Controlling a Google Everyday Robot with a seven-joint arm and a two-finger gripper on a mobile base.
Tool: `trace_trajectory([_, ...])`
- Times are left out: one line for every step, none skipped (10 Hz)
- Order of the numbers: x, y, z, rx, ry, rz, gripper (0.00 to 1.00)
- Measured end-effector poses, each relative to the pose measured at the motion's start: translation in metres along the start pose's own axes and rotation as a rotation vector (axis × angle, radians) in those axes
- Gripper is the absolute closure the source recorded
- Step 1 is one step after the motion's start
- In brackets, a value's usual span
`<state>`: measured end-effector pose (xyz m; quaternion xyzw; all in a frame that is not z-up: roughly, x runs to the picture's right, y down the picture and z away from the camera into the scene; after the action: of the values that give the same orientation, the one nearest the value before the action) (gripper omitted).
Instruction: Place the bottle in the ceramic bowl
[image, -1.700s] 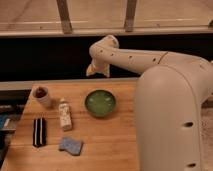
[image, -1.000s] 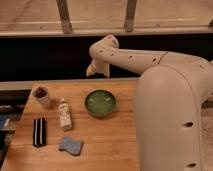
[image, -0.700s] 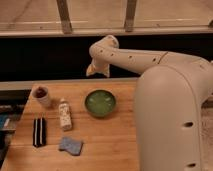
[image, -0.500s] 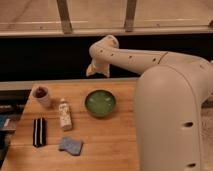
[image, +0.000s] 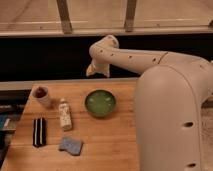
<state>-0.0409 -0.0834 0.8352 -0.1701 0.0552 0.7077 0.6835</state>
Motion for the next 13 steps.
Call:
trace_trajectory([0.0,0.0,0.0,0.0,0.0,0.0,0.31])
trace_trajectory([0.0,0.0,0.0,0.0,0.0,0.0,0.31])
trace_trajectory([0.0,0.0,0.0,0.0,0.0,0.0,0.31])
trace_trajectory([0.0,0.0,0.0,0.0,-0.001,-0.001,0.31])
trace_trajectory([-0.001,0.002,-0.002,-0.005,-0.005,-0.014,0.31])
trace_trajectory([-0.003,0.01,-0.007,-0.021,-0.007,-0.039,0.31])
trace_trajectory([-0.005,0.019,-0.008,-0.04,-0.002,-0.058,0.31])
trace_trajectory([-0.006,0.041,-0.007,-0.077,0.016,-0.088,0.31])
trace_trajectory([-0.005,0.065,-0.004,-0.099,0.039,-0.125,0.31])
trace_trajectory([0.001,0.096,0.001,-0.103,0.071,-0.186,0.31])
trace_trajectory([0.012,0.12,0.005,-0.098,0.098,-0.234,0.31])
trace_trajectory([0.032,0.148,0.013,-0.094,0.142,-0.307,0.31])
trace_trajectory([0.039,0.155,0.015,-0.088,0.156,-0.332,0.31])
